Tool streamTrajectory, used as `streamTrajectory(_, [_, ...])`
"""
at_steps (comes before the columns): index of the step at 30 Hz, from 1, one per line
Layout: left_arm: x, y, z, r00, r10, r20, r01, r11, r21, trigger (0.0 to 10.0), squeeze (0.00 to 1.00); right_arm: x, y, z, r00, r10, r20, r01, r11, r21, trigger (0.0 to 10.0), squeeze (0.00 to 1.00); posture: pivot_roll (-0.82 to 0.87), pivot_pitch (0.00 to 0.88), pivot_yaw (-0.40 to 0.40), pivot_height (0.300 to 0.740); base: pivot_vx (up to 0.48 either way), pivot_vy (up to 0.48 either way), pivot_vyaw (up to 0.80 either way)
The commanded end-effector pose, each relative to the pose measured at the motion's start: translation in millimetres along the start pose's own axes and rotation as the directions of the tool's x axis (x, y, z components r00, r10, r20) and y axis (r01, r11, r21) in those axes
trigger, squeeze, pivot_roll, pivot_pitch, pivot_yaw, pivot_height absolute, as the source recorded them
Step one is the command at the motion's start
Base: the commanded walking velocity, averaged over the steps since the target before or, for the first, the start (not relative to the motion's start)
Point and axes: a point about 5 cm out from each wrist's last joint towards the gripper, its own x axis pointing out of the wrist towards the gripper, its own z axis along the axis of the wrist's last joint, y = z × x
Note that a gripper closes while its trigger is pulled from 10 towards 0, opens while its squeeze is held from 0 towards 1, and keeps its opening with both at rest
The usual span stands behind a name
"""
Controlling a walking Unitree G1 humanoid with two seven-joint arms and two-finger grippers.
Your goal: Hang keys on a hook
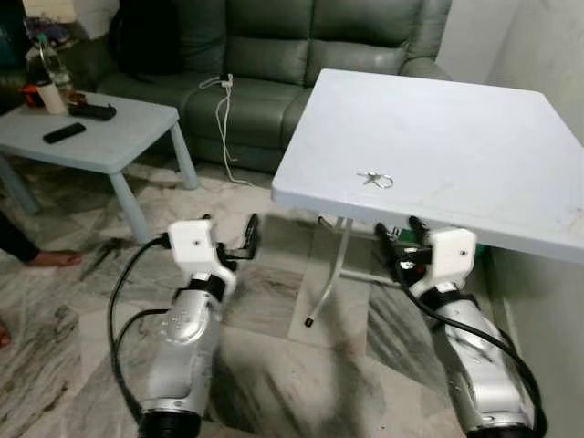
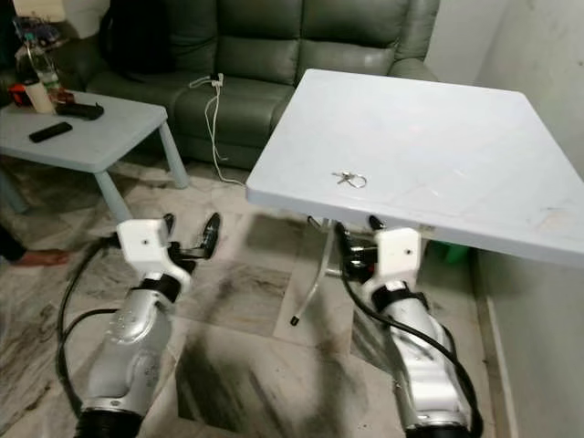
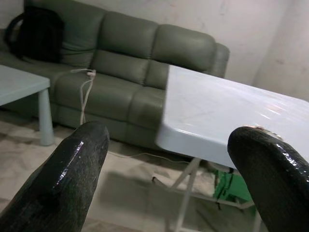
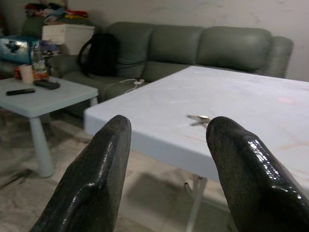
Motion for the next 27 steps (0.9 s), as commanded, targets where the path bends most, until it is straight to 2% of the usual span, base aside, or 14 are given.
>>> streamTrajectory(1, [1.3,-7.5,1.6,1.000,-0.030,0.007,0.030,0.999,-0.016,10.0,0.00,-2.4,-7.1,2.3,1.000,-0.023,0.000,0.023,1.000,-0.004,10.0,0.00,-0.04,0.002,-0.077,0.740,0.000,0.000,0.00])
streamTrajectory(27, [-0.3,-10.6,0.7,0.999,-0.035,0.004,0.036,0.999,-0.016,10.0,0.00,-2.6,-3.4,2.1,1.000,-0.004,-0.002,0.004,1.000,0.004,10.0,0.00,-0.03,0.000,-0.084,0.740,0.259,0.000,0.00])
